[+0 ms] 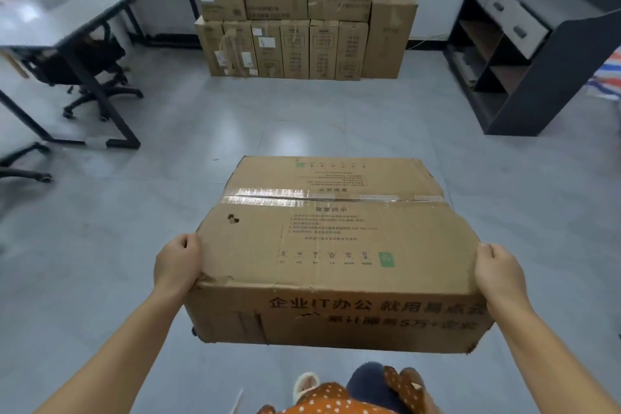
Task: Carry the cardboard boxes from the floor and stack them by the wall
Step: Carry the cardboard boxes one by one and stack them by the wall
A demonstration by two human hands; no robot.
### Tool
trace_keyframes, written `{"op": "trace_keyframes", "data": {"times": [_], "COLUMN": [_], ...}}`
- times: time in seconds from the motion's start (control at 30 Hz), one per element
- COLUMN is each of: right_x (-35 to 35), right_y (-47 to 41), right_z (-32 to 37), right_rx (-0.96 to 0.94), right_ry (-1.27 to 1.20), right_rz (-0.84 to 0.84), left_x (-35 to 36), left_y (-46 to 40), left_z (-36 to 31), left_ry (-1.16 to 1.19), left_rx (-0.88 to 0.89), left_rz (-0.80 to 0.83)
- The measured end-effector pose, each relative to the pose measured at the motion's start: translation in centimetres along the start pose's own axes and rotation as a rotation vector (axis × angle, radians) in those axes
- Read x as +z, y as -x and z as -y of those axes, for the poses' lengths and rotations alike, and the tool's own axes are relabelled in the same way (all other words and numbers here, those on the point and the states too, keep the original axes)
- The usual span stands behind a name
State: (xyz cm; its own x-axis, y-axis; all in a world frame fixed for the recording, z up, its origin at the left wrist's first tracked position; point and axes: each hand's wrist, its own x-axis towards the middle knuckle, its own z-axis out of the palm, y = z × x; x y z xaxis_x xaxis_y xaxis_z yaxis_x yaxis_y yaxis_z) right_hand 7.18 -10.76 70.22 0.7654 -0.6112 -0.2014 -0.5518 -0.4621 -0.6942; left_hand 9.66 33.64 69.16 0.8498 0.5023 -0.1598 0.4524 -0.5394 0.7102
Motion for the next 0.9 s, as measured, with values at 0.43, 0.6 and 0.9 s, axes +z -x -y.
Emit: {"op": "trace_keyframes", "data": {"times": [0.43,0.6,0.9], "right_x": [12.1,15.6,22.2], "right_y": [-22.2,-32.3,-46.3], "right_z": [14.7,22.9,35.7], "right_rx": [-0.038,-0.096,-0.154], "right_ry": [0.02,0.039,0.07], "right_rz": [0.063,0.118,0.154], "left_x": [7.6,10.0,13.5], "left_y": [-23.4,-32.0,-46.1], "left_z": [-9.8,-14.9,-21.7], "left_ry": [-0.034,-0.014,0.004], "left_rx": [-0.062,-0.103,-0.131], "left_rz": [-0.048,-0.1,-0.149]}}
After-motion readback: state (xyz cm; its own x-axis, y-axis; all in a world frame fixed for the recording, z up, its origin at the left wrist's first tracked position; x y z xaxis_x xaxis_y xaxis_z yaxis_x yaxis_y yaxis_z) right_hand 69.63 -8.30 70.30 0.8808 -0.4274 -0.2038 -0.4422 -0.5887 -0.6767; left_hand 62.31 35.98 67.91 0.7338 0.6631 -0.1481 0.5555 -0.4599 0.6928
